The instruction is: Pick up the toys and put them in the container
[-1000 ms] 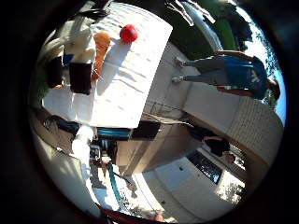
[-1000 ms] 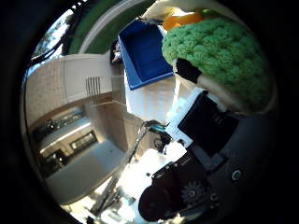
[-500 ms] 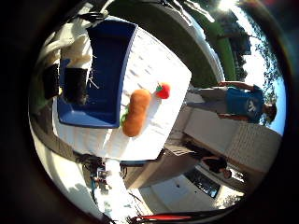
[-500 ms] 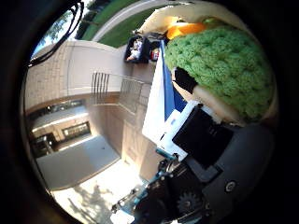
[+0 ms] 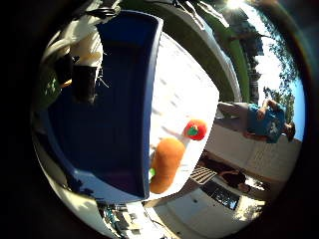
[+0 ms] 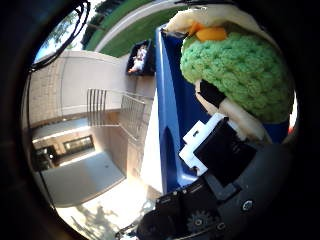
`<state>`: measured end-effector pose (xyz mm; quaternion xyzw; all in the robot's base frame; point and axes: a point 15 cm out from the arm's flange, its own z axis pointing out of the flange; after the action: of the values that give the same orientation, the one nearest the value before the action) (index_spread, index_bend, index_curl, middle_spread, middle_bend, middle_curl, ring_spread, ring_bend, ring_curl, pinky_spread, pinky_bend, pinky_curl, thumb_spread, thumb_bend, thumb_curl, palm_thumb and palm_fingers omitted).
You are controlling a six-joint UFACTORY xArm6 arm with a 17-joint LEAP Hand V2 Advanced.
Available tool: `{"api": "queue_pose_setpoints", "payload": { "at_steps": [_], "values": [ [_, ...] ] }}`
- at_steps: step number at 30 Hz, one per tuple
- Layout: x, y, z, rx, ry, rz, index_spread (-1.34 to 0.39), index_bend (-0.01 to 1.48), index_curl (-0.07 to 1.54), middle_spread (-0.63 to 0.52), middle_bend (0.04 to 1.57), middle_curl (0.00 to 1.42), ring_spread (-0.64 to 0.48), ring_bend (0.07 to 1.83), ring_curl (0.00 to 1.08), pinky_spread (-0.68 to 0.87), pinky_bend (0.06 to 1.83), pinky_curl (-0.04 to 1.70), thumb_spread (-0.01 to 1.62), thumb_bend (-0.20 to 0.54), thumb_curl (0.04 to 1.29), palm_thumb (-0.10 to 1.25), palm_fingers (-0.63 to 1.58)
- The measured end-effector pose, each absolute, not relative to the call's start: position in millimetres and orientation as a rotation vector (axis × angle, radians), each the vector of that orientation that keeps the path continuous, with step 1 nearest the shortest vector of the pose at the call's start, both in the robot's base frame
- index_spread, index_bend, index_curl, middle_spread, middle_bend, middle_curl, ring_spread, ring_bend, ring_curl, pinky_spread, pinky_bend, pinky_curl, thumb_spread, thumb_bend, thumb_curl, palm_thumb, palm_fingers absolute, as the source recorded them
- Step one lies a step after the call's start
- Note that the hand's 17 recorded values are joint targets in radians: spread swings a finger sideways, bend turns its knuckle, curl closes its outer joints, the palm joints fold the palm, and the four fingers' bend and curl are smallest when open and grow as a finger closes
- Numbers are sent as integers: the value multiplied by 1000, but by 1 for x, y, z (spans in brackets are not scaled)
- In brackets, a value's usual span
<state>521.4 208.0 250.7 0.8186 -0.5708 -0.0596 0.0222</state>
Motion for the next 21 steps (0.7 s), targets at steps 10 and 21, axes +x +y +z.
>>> {"api": "queue_pose_setpoints", "payload": {
  "at_steps": [10,21],
  "values": [
    [510,153,298,2578,-1717,-219,-453,375,81,66,111,452,307,553,356,478,994,598,1134,-29,445,759,-128],
    [506,82,338,2611,-1756,-223,-449,213,163,78,123,310,321,512,329,527,948,514,1104,-28,420,769,-51]
  ]
}}
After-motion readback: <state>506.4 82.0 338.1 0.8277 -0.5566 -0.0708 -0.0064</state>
